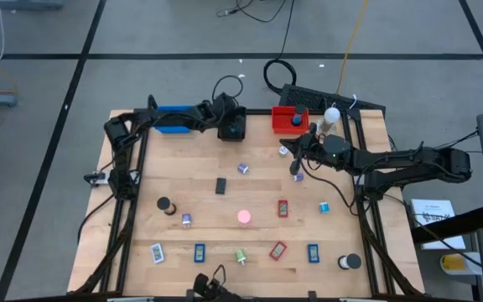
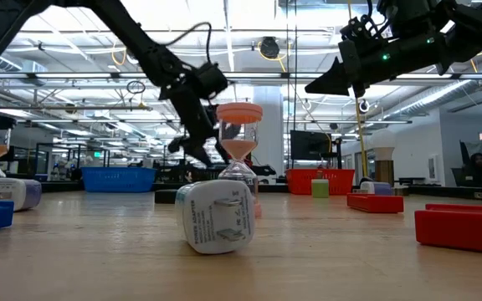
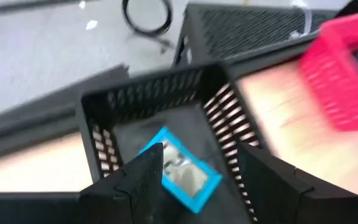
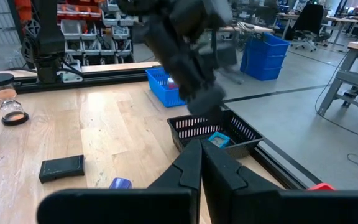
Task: Pick & Place Office items
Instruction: Adjust the black bin, then put the top red digital clock into the black bin
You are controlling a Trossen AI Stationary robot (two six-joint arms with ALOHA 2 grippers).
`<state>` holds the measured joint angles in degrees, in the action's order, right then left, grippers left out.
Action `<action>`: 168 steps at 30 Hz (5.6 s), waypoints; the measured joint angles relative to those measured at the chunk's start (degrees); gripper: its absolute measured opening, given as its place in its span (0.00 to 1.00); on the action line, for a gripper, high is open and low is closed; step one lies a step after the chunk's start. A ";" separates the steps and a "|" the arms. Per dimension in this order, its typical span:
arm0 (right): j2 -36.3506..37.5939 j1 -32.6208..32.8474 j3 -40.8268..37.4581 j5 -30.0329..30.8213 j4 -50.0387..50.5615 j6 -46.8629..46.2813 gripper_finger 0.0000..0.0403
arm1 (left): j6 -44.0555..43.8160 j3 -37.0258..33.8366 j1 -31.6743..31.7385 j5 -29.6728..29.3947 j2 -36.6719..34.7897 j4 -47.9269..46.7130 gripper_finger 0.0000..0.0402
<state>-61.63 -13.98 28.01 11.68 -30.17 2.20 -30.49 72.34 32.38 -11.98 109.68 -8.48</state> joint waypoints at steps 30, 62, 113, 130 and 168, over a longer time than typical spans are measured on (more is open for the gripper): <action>0.00 0.00 0.07 0.07 -1.79 -1.49 0.01 | 29.04 -16.51 -12.26 6.08 -10.57 3.52 0.01; 0.00 -0.02 0.07 0.02 -1.22 -1.33 0.01 | 28.89 -10.30 -9.18 5.10 -4.26 3.97 0.02; -1.09 3.15 15.98 1.71 49.36 -20.07 0.39 | 28.23 -63.11 -19.74 12.13 -28.80 71.30 0.07; -10.49 28.83 23.02 3.52 63.52 -30.05 0.52 | 27.63 -63.06 -20.06 11.93 -28.80 69.83 0.07; -39.89 27.57 37.33 -7.49 70.69 -24.47 0.99 | 28.38 -63.04 -20.26 11.86 -28.80 68.21 0.08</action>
<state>-101.51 13.59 65.34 4.20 40.51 -22.27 -2.11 9.30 12.12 -0.12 80.88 59.72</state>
